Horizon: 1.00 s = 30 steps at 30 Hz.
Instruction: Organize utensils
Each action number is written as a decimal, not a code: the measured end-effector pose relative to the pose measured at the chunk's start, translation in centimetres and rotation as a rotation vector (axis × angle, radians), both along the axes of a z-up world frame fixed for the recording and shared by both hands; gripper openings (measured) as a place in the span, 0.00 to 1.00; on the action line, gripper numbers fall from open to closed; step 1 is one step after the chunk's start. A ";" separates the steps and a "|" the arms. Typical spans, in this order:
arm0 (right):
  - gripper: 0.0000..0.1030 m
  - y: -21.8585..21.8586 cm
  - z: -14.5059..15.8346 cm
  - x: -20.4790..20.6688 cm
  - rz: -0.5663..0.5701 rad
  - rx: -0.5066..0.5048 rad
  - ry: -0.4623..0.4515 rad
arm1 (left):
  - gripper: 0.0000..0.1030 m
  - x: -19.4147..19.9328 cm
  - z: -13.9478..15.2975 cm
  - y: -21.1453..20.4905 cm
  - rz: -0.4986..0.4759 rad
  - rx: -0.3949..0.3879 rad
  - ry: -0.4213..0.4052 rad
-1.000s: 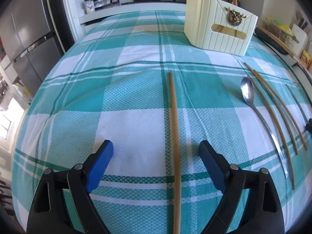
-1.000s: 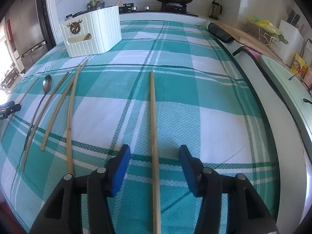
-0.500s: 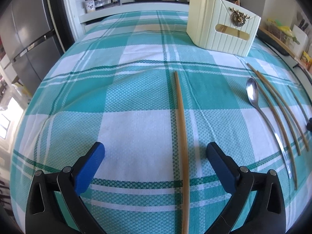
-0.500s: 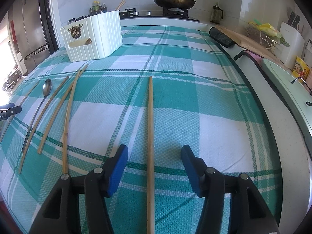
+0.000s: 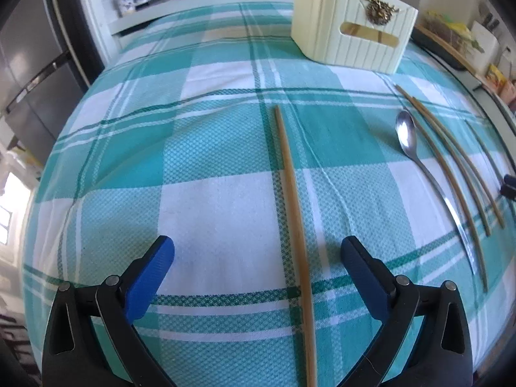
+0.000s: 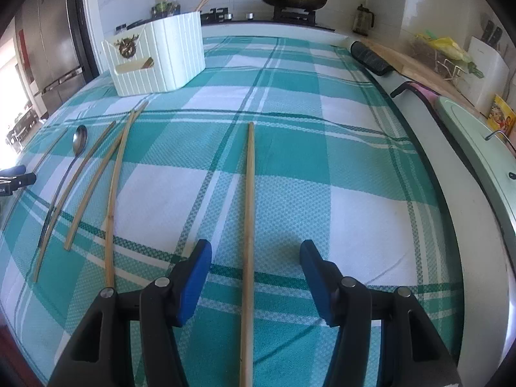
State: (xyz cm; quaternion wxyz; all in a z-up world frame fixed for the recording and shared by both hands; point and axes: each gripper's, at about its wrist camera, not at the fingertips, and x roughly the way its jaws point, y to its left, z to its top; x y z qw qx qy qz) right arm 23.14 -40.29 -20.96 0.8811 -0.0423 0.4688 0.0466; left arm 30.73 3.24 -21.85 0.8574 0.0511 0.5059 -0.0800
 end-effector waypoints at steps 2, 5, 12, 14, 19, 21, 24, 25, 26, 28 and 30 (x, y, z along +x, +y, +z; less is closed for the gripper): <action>0.56 -0.3 0.3 0.8 0.015 0.000 0.070 | 0.97 0.6 0.2 -0.1 -0.031 0.020 0.019; 0.56 -0.5 0.4 2.7 0.054 -0.030 0.160 | 0.90 2.1 0.3 -0.5 -0.073 0.028 0.058; 0.56 0.7 0.3 8.2 0.096 -0.049 0.217 | 0.66 6.0 0.9 -2.1 -0.109 0.023 0.119; 0.51 1.1 0.3 9.9 0.087 -0.041 0.212 | 0.42 6.8 1.1 -2.4 -0.106 0.019 0.124; 0.06 1.8 0.5 12.7 0.046 -0.033 0.202 | 0.04 7.2 1.4 -3.4 -0.106 0.023 0.095; 0.06 1.9 0.8 12.8 0.029 -0.021 0.185 | 0.04 6.9 1.9 -3.1 -0.094 -0.001 0.073; 0.06 2.1 3.2 11.5 0.022 0.047 0.109 | 0.04 5.7 4.6 -1.9 -0.065 -0.068 0.003; 0.06 2.2 4.3 10.8 0.027 0.068 0.077 | 0.04 5.2 5.8 -1.6 -0.059 -0.082 -0.029; 0.06 2.4 5.6 9.9 0.037 0.084 0.040 | 0.04 4.5 7.0 -1.2 -0.055 -0.095 -0.062; 0.06 2.9 8.1 8.1 0.060 0.106 -0.020 | 0.04 3.0 9.7 -0.3 -0.051 -0.132 -0.125; 0.06 3.3 10.7 6.2 0.086 0.126 -0.080 | 0.04 2.0 12.0 0.4 -0.047 -0.167 -0.178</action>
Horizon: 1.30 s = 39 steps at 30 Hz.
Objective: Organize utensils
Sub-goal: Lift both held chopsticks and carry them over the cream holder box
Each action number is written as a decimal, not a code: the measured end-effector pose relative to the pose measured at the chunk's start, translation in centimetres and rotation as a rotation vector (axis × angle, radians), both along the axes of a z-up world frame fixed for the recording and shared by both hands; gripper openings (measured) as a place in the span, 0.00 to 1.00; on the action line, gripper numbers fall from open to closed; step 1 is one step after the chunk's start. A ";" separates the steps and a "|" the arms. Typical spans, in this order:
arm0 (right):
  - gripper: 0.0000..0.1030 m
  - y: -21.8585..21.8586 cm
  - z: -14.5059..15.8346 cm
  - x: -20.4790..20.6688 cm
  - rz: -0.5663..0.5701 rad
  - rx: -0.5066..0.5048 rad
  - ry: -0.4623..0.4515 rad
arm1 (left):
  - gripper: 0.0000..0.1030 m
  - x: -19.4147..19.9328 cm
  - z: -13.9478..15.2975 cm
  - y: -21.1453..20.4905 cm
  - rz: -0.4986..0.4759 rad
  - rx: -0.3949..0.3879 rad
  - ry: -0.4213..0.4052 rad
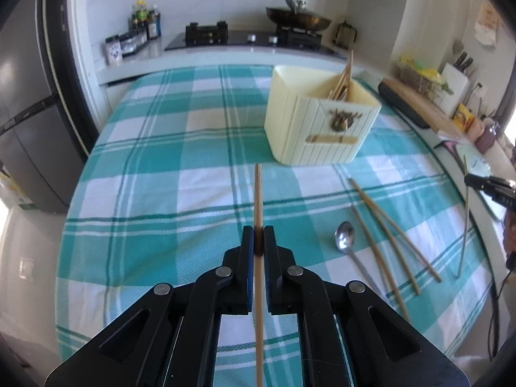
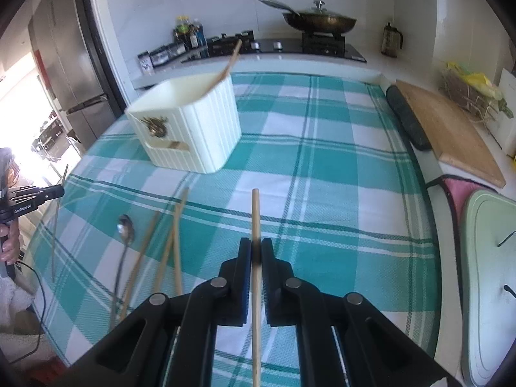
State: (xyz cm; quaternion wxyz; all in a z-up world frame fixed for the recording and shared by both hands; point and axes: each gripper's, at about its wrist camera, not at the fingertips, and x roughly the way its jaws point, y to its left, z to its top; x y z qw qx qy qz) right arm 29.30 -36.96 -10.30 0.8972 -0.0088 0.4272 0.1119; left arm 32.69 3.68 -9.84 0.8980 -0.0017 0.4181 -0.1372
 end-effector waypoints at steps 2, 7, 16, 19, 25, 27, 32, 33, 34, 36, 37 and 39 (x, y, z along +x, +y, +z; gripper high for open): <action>0.06 0.3 2.0 -1.5 0.013 0.017 -0.049 | 0.04 -1.1 2.1 0.7 0.000 -0.034 -0.045; 0.06 1.0 5.9 -4.4 0.026 0.036 -0.166 | 0.04 -2.9 5.3 1.0 -0.002 -0.071 -0.122; 0.06 1.9 9.9 -3.1 0.012 0.083 -0.316 | 0.04 -1.7 9.5 0.9 0.004 -0.118 -0.217; 0.06 2.5 11.6 -0.9 0.017 0.085 -0.345 | 0.04 0.2 12.5 0.7 0.014 -0.144 -0.274; 0.06 4.7 16.6 3.3 0.046 0.091 -0.493 | 0.04 4.9 18.2 -1.1 0.079 -0.185 -0.467; 0.06 5.7 17.9 4.6 0.053 0.099 -0.546 | 0.04 7.1 18.6 -2.1 0.096 -0.206 -0.490; 0.06 8.1 17.8 8.8 0.088 0.129 -0.584 | 0.03 12.8 16.6 -5.8 0.101 -0.204 -0.443; 0.06 8.5 17.2 9.7 0.089 0.136 -0.566 | 0.03 14.0 15.8 -6.5 0.096 -0.199 -0.419; 0.06 8.9 16.4 10.7 0.092 0.142 -0.543 | 0.03 14.7 15.2 -6.9 0.094 -0.193 -0.397; 0.06 9.7 14.6 13.0 0.103 0.143 -0.476 | 0.04 16.4 13.4 -7.8 0.092 -0.177 -0.348; 0.06 10.0 13.7 13.9 0.107 0.140 -0.449 | 0.04 17.1 12.6 -8.2 0.093 -0.170 -0.323; 0.06 10.4 11.8 15.8 0.113 0.138 -0.375 | 0.04 18.6 10.7 -8.5 0.094 -0.165 -0.268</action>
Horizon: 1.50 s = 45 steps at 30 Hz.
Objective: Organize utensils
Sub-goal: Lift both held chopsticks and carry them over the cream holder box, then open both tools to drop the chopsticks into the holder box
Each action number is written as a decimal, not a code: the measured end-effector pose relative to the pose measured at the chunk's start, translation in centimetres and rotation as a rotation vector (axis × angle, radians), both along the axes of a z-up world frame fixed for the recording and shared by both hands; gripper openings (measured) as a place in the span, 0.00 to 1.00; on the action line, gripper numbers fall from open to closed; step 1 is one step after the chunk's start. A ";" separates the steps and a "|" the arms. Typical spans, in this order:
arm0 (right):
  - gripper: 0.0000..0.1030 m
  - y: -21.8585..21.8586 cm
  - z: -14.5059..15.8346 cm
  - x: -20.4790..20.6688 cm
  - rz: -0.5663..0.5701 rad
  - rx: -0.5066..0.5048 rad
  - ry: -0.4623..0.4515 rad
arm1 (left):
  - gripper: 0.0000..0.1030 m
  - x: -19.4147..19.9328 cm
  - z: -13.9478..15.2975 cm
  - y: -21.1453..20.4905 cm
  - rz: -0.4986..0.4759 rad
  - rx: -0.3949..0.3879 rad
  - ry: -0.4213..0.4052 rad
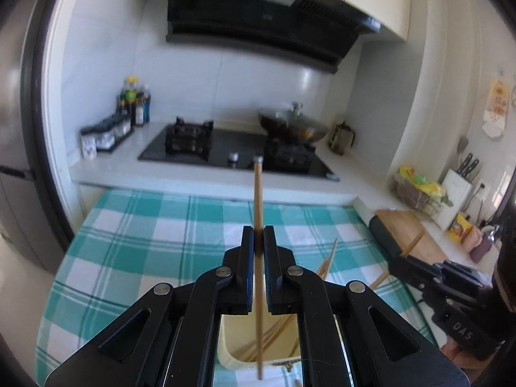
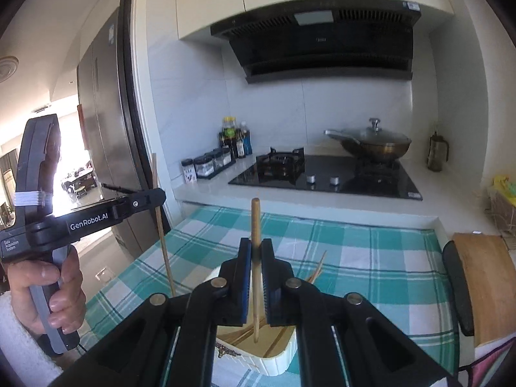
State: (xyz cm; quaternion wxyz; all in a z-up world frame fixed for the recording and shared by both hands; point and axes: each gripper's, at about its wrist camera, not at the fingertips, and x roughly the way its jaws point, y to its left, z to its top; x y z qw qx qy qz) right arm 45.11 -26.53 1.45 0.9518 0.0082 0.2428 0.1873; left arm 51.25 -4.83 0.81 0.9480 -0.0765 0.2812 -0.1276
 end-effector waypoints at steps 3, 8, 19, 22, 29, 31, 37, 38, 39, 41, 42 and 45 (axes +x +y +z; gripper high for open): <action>0.06 0.3 -2.8 2.6 -0.003 0.002 0.119 | 0.04 1.4 -2.2 0.0 0.016 -0.006 0.051; 0.06 -0.4 -5.7 4.5 -0.049 0.041 0.209 | 0.03 2.2 -2.2 1.1 0.038 -0.088 0.071; 0.06 -1.6 -0.5 3.1 -0.045 0.043 0.116 | 0.04 0.6 4.2 1.5 0.083 -0.092 -0.154; 0.06 -1.7 -0.3 3.5 -0.057 0.029 0.152 | 0.04 1.4 2.8 0.9 0.106 -0.092 -0.162; 0.06 -0.7 -4.2 5.8 -0.043 -0.034 0.313 | 0.04 3.7 -2.2 -1.0 0.040 0.002 -0.010; 0.10 -0.4 -5.6 6.4 -0.033 -0.028 0.344 | 0.05 4.3 -3.9 -1.2 0.018 0.022 0.068; 0.42 -0.3 -5.3 4.9 -0.027 0.007 0.283 | 0.60 1.4 -5.6 0.8 -0.042 0.035 0.197; 0.42 -0.5 -4.9 4.0 -0.024 0.004 0.264 | 0.68 0.0 -5.6 1.3 -0.060 0.053 0.200; 0.42 -0.9 -4.5 2.7 -0.017 -0.004 0.247 | 0.71 -1.7 -5.9 1.7 -0.075 0.085 0.213; 0.47 -1.8 -4.4 -0.4 -0.021 -0.042 0.215 | 0.81 -5.3 -7.1 2.7 -0.099 0.153 0.253; 0.49 -2.3 -4.8 -1.9 -0.029 -0.066 0.206 | 0.82 -6.9 -8.0 3.2 -0.107 0.170 0.275; 0.52 -4.6 -7.9 -7.2 -0.064 -0.160 0.219 | 0.85 -12.1 -12.6 4.6 -0.117 0.202 0.382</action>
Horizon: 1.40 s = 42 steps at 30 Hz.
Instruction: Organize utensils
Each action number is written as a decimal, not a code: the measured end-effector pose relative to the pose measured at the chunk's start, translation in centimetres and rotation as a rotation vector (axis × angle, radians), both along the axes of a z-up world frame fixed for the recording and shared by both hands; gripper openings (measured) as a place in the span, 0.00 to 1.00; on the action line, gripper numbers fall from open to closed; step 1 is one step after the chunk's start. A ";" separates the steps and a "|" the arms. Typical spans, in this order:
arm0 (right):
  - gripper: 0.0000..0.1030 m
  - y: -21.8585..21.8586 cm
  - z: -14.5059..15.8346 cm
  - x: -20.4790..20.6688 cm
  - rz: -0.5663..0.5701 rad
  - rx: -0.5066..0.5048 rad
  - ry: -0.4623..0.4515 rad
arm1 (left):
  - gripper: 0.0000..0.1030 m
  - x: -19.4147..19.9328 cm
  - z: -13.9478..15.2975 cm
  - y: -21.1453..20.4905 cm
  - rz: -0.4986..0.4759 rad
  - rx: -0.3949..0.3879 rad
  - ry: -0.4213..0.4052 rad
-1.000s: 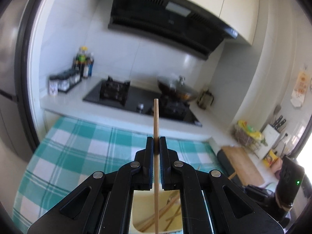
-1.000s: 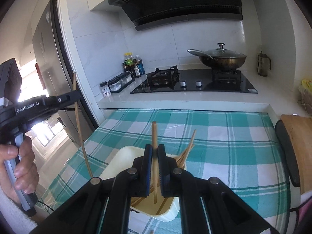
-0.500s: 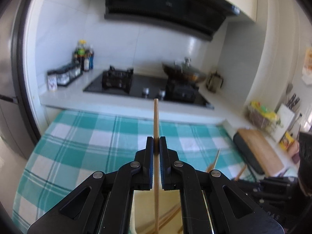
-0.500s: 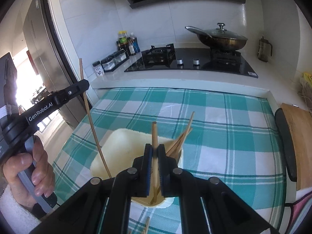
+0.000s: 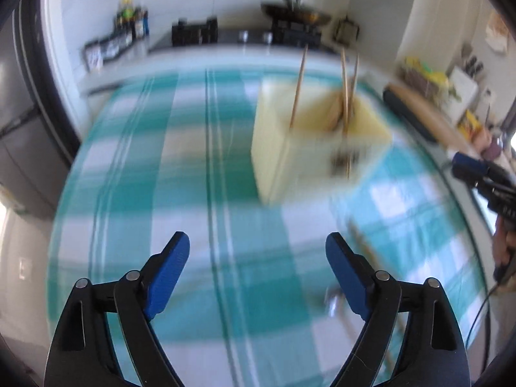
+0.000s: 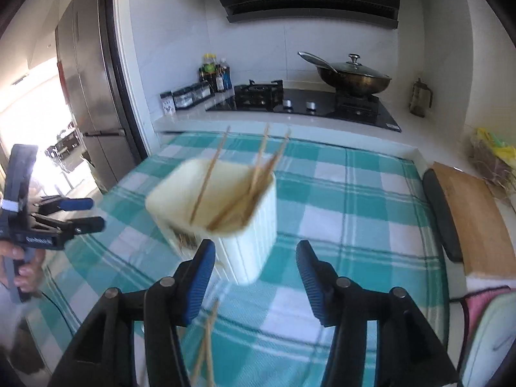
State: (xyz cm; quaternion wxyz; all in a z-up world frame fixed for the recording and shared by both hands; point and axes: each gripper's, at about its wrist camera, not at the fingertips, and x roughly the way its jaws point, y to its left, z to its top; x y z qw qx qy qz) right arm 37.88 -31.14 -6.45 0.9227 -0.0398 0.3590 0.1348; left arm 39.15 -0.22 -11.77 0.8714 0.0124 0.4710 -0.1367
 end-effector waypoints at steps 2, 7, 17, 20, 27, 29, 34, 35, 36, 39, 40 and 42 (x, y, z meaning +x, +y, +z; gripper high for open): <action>0.52 -2.1 -3.3 -3.9 -0.047 -0.055 0.022 | 0.85 -2.8 -3.2 0.5 0.025 0.033 0.046; 0.52 -6.8 -11.0 -10.6 -0.203 -0.117 0.126 | 0.85 -7.0 -8.6 0.5 0.135 0.092 0.041; 0.55 -9.6 -14.4 -14.0 -0.350 -0.084 0.160 | 0.93 -7.6 -9.8 -0.5 0.213 0.096 -0.040; 0.56 -9.4 -14.5 -14.1 -0.352 -0.084 0.157 | 0.98 -7.5 -10.0 -0.2 0.221 0.090 -0.031; 0.58 -9.5 -14.7 -13.9 -0.358 -0.075 0.160 | 0.99 -7.3 -10.2 -0.4 0.221 0.100 -0.030; 0.58 -9.5 -14.7 -13.9 -0.358 -0.075 0.161 | 0.99 -7.4 -10.2 -0.4 0.221 0.100 -0.031; 0.58 -9.5 -14.7 -13.9 -0.358 -0.075 0.161 | 0.99 -7.4 -10.2 -0.4 0.221 0.099 -0.032; 0.58 -9.5 -14.7 -13.9 -0.358 -0.075 0.161 | 0.99 -7.4 -10.2 -0.4 0.221 0.100 -0.033; 0.58 -9.5 -14.7 -13.9 -0.358 -0.075 0.161 | 0.99 -7.4 -10.2 -0.4 0.221 0.100 -0.033; 0.58 -9.5 -14.7 -13.9 -0.358 -0.074 0.161 | 0.99 -7.4 -10.2 -0.4 0.221 0.100 -0.033; 0.58 -9.5 -14.7 -13.9 -0.358 -0.074 0.161 | 0.99 -7.4 -10.2 -0.4 0.221 0.100 -0.033; 0.58 -9.5 -14.7 -13.9 -0.359 -0.075 0.161 | 0.99 -7.4 -10.2 -0.4 0.221 0.100 -0.034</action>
